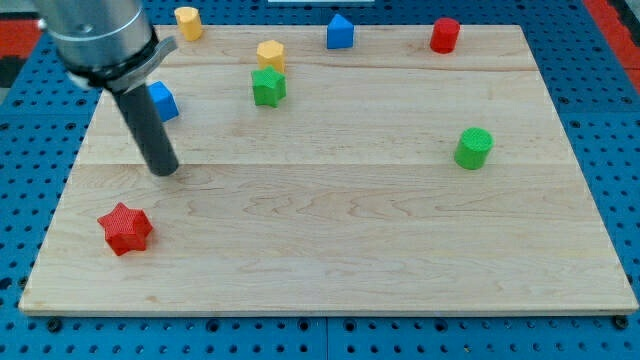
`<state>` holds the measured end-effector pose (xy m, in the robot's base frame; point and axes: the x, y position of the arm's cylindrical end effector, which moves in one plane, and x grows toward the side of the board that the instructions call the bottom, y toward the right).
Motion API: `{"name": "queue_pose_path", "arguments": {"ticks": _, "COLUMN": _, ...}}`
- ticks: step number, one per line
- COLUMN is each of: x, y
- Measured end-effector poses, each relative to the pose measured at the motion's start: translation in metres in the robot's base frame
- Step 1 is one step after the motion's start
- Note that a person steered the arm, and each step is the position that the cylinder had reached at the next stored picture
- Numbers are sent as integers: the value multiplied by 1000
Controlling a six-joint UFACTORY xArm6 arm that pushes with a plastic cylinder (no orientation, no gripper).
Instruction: Move the hexagon to the bottom parallel to the red star
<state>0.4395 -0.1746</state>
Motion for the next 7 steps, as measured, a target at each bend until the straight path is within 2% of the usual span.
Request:
{"name": "queue_pose_path", "arguments": {"ticks": 1, "x": -16, "y": 20}}
{"name": "queue_pose_path", "arguments": {"ticks": 2, "x": -52, "y": 40}}
{"name": "queue_pose_path", "arguments": {"ticks": 3, "x": -112, "y": 0}}
{"name": "queue_pose_path", "arguments": {"ticks": 4, "x": -179, "y": 10}}
{"name": "queue_pose_path", "arguments": {"ticks": 5, "x": -182, "y": 56}}
{"name": "queue_pose_path", "arguments": {"ticks": 6, "x": -183, "y": 126}}
{"name": "queue_pose_path", "arguments": {"ticks": 7, "x": -207, "y": 120}}
